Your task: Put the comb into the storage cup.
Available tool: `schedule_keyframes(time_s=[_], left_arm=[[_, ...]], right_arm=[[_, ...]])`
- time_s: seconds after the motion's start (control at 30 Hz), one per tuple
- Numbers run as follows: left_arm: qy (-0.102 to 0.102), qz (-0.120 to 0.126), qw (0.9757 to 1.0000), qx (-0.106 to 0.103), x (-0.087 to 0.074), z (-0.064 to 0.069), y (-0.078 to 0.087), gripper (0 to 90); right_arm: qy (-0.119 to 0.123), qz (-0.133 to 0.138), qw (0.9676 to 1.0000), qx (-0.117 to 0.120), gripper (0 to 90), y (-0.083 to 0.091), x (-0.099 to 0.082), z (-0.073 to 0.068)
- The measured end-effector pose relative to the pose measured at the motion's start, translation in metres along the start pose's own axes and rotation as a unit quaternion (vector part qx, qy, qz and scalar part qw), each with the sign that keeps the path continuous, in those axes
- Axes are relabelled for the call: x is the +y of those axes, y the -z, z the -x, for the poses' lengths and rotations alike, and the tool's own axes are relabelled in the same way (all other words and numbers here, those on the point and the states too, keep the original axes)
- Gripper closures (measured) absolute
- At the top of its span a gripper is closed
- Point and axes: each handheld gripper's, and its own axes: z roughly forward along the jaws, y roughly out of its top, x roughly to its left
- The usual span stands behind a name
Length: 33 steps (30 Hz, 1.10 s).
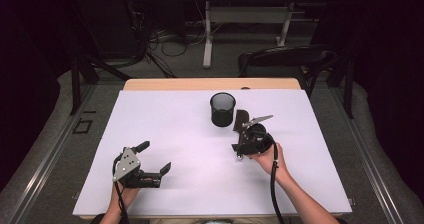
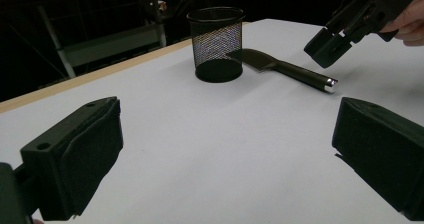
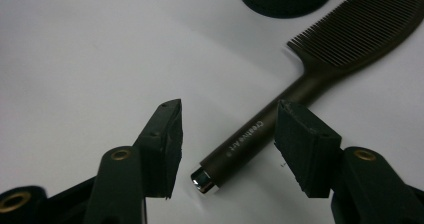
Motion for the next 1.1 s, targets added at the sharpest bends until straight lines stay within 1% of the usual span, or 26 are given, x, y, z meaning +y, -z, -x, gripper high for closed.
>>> schedule_keyframes(time_s=[0.13,0.2,0.27,0.33,0.43,0.5,0.57,0.6,0.63,0.67,0.7,0.73,0.77,0.8,0.83,0.87,0.9,0.93,0.97,1.0,1.03,1.07,1.1], left_arm=[[-0.001,-0.003,1.0,-0.001,0.0,0.0,-0.002,0.0],[-0.002,-0.002,1.0,-0.002,0.001,0.001,-0.002,0.0],[-0.006,-0.001,1.0,-0.005,0.002,0.001,-0.003,0.0],[-0.009,-0.002,0.9999,-0.008,0.002,0.002,-0.004,0.0],[-0.011,-0.001,0.9999,-0.011,0.003,0.003,-0.005,0.0],[-0.012,0.0,0.9998,-0.013,0.003,0.004,-0.005,0.0],[-0.014,0.0,0.9998,-0.014,0.004,0.004,-0.005,0.0],[-0.013,0.001,0.9998,-0.014,0.004,0.004,-0.005,0.0],[-0.013,0.001,0.9998,-0.015,0.004,0.004,-0.005,0.0],[-0.013,0.001,0.9998,-0.015,0.004,0.004,-0.005,0.0],[-0.012,0.002,0.9998,-0.016,0.004,0.004,-0.005,0.0],[-0.013,0.003,0.9998,-0.017,0.004,0.004,-0.005,0.0],[-0.013,0.003,0.9998,-0.017,0.004,0.004,-0.005,0.0],[-0.013,0.003,0.9998,-0.017,0.004,0.004,-0.005,0.0],[-0.014,0.003,0.9997,-0.018,0.004,0.004,-0.005,0.0],[-0.014,0.004,0.9997,-0.018,0.004,0.004,-0.005,0.0],[-0.014,0.004,0.9997,-0.018,0.004,0.004,-0.005,0.0],[-0.014,0.004,0.9997,-0.018,0.004,0.004,-0.005,0.0],[-0.014,0.004,0.9997,-0.019,0.004,0.004,-0.005,0.0],[-0.013,0.004,0.9997,-0.019,0.004,0.004,-0.005,0.0],[-0.014,0.004,0.9997,-0.02,0.004,0.004,-0.005,0.0],[-0.014,0.004,0.9997,-0.02,0.005,0.004,-0.005,0.0],[-0.015,0.003,0.9997,-0.02,0.005,0.004,-0.005,0.0]], right_arm=[[-0.025,-0.018,0.9995,-0.005,38.5,0.0,0.006,0.006],[-0.048,-0.027,0.9985,0.001,36.9,-0.001,0.009,0.01],[-0.06,-0.032,0.9977,-0.002,35.1,-0.002,0.014,0.012],[-0.072,-0.044,0.9965,-0.007,33.6,-0.003,0.018,0.013],[-0.082,-0.057,0.9948,-0.019,33.9,-0.005,0.024,0.017],[-0.098,-0.06,0.9932,-0.021,34.8,-0.006,0.027,0.019],[-0.106,-0.065,0.9921,-0.02,35.8,-0.008,0.03,0.022],[-0.115,-0.068,0.9909,-0.02,36.4,-0.01,0.031,0.022],[-0.12,-0.067,0.9903,-0.02,37.4,-0.011,0.032,0.023],[-0.123,-0.088,0.9882,-0.025,38.1,-0.011,0.034,0.024],[-0.132,-0.079,0.9878,-0.023,39.1,-0.015,0.034,0.025],[-0.142,-0.081,0.9863,-0.023,39.8,-0.017,0.035,0.026],[-0.145,-0.084,0.9855,-0.026,41.2,-0.019,0.036,0.028],[-0.147,-0.095,0.984,-0.031,42.7,-0.02,0.038,0.029],[-0.155,-0.078,0.9844,-0.028,43.8,-0.024,0.037,0.03],[-0.151,-0.113,0.9812,-0.039,44.6,-0.022,0.039,0.032],[-0.16,-0.092,0.9823,-0.034,45.5,-0.027,0.038,0.034],[-0.166,-0.09,0.9814,-0.034,46.7,-0.029,0.037,0.035],[-0.173,-0.102,0.9789,-0.037,47.8,-0.029,0.038,0.037],[-0.18,-0.095,0.9786,-0.031,48.5,-0.031,0.037,0.04],[-0.183,-0.102,0.9773,-0.033,49.1,-0.031,0.037,0.041],[-0.187,-0.098,0.9769,-0.033,49.9,-0.033,0.037,0.042],[-0.188,-0.116,0.9745,-0.038,50.9,-0.032,0.038,0.043]])
